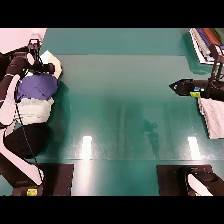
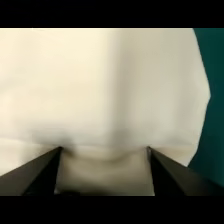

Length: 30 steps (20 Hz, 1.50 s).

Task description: Fold the shirts.

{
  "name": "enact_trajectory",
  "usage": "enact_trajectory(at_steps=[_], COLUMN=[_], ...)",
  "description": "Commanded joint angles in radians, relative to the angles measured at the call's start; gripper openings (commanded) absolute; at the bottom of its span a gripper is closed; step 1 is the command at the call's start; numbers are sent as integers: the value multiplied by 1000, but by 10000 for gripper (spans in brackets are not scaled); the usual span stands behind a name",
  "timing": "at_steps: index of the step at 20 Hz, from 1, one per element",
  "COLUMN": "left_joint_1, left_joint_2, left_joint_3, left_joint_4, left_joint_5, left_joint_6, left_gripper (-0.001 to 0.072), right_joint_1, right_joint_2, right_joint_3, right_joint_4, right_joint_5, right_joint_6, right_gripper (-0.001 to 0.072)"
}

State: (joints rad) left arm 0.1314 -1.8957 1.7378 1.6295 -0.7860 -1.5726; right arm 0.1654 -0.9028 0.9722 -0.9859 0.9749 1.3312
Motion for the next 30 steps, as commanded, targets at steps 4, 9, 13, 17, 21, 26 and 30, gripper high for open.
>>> enact_trajectory(at_steps=[4, 9, 13, 17, 21, 26, 30], left_joint_1=[2, -1, -37, -185, -424, -743, -876], left_joint_2=[-17, 99, 401, 632, 676, 643, 548], left_joint_3=[123, 324, 327, 327, 296, 1, -119], left_joint_4=[0, -17, -16, -14, -19, -212, -301], left_joint_5=[-75, -185, -262, -435, -601, -472, -231], left_joint_6=[1, -43, -16, 14, -58, -101, -8], left_gripper=[23, 22, 21, 21, 21, 23, 528], right_joint_1=[0, -1, -1, -5, -6, -5, -5], right_joint_2=[0, 0, 0, 0, 0, 3, 3], right_joint_3=[0, 94, 269, 418, 501, 526, 525], right_joint_4=[0, -14, -92, -151, -164, -160, -159], right_joint_5=[-8, -7, -42, -44, -44, -22, 10], right_joint_6=[0, -1, -5, -6, -5, -5, -5], right_gripper=[16, 15, 15, 15, 15, 15, 15])
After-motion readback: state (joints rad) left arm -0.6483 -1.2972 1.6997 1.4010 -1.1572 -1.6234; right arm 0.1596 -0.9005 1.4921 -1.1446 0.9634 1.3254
